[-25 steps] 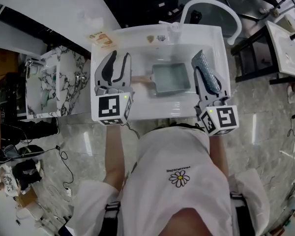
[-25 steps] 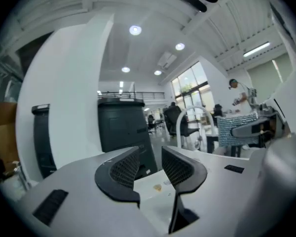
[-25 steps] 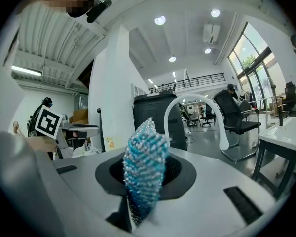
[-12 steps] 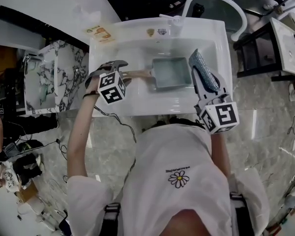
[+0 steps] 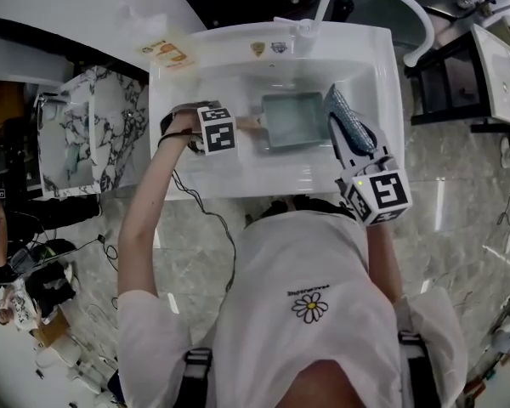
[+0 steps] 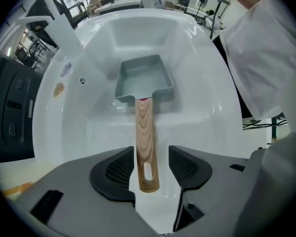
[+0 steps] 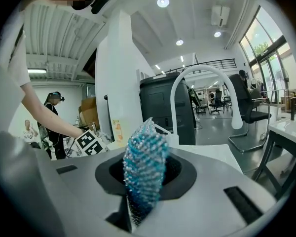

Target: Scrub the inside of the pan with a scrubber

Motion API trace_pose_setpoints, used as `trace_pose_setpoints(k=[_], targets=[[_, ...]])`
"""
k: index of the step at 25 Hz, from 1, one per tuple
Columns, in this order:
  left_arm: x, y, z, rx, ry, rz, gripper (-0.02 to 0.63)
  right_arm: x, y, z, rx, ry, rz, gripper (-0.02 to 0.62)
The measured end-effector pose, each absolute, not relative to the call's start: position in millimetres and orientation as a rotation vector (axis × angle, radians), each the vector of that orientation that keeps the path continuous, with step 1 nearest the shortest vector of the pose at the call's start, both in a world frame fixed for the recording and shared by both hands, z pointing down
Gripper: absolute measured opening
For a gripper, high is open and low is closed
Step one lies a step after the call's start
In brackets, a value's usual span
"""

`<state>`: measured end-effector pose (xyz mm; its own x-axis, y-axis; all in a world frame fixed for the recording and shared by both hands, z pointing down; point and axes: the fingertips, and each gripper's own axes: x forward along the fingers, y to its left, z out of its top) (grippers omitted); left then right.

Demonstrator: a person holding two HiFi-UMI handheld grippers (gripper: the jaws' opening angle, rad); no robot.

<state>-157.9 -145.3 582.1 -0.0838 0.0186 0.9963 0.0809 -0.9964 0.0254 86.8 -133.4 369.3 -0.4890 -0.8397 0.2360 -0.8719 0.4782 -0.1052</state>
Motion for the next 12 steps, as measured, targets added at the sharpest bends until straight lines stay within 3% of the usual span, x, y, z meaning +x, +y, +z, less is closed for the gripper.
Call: trace_pose_setpoints(k=[12], targets=[[-162.3,-156.9,602.8,-2.025,-0.144,-2.356,0.144,81.9,-141.2,389.9,1.427,-2.544,0.364,0.061]])
